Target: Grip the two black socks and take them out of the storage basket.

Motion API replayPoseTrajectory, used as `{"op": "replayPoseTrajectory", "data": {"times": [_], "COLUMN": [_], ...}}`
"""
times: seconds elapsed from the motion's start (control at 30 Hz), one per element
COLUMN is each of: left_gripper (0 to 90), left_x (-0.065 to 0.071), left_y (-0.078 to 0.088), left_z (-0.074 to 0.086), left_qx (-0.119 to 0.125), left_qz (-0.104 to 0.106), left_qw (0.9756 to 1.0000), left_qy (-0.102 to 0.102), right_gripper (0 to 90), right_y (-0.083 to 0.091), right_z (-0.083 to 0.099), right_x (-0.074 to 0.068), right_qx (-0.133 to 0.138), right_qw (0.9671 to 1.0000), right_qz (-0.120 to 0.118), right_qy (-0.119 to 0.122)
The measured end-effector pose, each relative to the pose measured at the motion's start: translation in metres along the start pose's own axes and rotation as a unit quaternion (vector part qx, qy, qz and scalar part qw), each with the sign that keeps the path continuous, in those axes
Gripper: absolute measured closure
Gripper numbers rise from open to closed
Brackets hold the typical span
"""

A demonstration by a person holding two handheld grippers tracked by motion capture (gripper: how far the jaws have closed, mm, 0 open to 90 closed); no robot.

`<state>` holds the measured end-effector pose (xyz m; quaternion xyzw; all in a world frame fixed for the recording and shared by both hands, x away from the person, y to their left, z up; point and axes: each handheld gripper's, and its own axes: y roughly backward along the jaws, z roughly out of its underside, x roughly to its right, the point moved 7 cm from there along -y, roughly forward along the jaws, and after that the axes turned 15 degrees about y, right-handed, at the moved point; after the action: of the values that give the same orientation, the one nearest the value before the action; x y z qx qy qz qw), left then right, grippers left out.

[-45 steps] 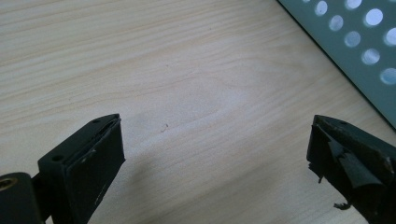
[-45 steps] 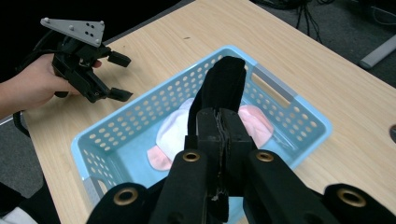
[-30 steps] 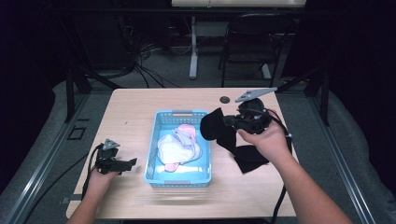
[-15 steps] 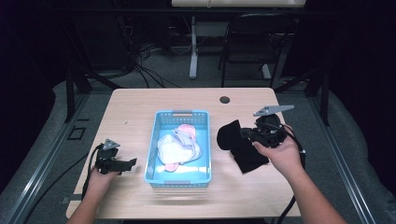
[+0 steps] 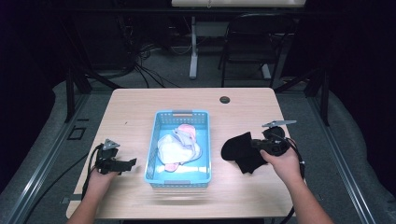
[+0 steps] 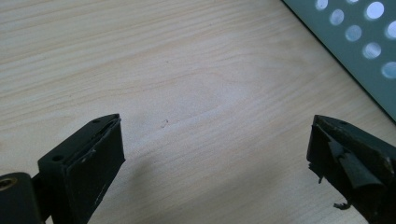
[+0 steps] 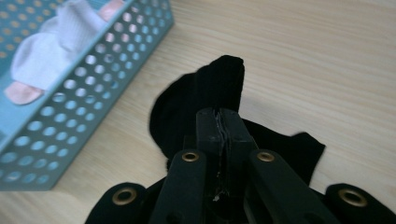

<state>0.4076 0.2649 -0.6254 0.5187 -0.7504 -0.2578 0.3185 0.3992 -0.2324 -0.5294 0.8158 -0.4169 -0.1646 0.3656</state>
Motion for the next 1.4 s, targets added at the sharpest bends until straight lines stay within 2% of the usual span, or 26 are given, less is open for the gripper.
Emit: {"op": "replayPoseTrajectory", "data": {"times": [0.23,0.37,0.47,0.5,0.57,0.63,0.8,0.93,1.13,1.2,1.23,1.33,1.4], "left_gripper": [4.2,4.2,4.2,4.2,4.2,4.2,4.2,4.2,4.2,4.2,4.2,4.2,4.2], "left_x": [0.000,-0.001,-0.001,0.000,0.000,-0.001,-0.001,0.000,0.000,0.000,0.000,0.000,0.000], "left_y": [0.000,-0.001,-0.001,-0.001,-0.001,-0.001,-0.001,-0.001,-0.002,-0.002,-0.002,-0.001,-0.001], "left_z": [0.000,0.001,0.001,0.001,0.001,0.001,0.001,0.001,0.001,0.001,0.001,0.001,0.001], "left_qx": [0.000,-0.003,-0.004,-0.004,-0.004,-0.004,-0.005,-0.005,-0.005,-0.004,-0.004,-0.004,-0.004], "left_qz": [-0.002,-0.002,-0.003,-0.003,-0.002,-0.002,-0.002,-0.002,-0.002,-0.002,-0.002,-0.001,-0.001], "left_qw": [1.0000,1.0000,1.0000,1.0000,1.0000,1.0000,1.0000,1.0000,1.0000,1.0000,1.0000,1.0000,1.0000], "left_qy": [0.000,-0.001,0.000,0.001,0.001,0.001,0.000,0.001,-0.003,-0.003,-0.003,-0.001,0.000], "right_gripper": [87.8,85.3,81.1,75.4,69.9,63.5,56.9,55.2,51.8,51.6,51.1,51.0,51.0], "right_y": [-0.010,-0.015,-0.016,-0.017,-0.017,-0.016,-0.012,-0.011,-0.012,-0.012,-0.012,-0.012,-0.012], "right_z": [0.024,0.034,0.037,0.037,0.037,0.036,0.029,0.025,0.017,0.016,0.015,0.014,0.015], "right_x": [0.020,0.024,0.025,0.025,0.025,0.026,0.023,0.016,-0.003,-0.005,-0.010,-0.016,-0.025], "right_qx": [-0.005,-0.009,-0.010,-0.007,-0.003,0.004,0.025,0.031,0.038,0.037,0.038,0.042,0.047], "right_qw": [0.9992,0.9986,0.9986,0.9985,0.9985,0.9983,0.9984,0.9988,0.9992,0.9992,0.9990,0.9987,0.9983], "right_qz": [0.017,0.020,0.020,0.022,0.013,0.016,0.017,0.016,0.013,0.016,0.017,0.018,0.014], "right_qy": [-0.036,-0.048,-0.047,-0.050,-0.053,-0.057,-0.047,-0.035,-0.003,0.005,0.018,0.022,0.030]}}
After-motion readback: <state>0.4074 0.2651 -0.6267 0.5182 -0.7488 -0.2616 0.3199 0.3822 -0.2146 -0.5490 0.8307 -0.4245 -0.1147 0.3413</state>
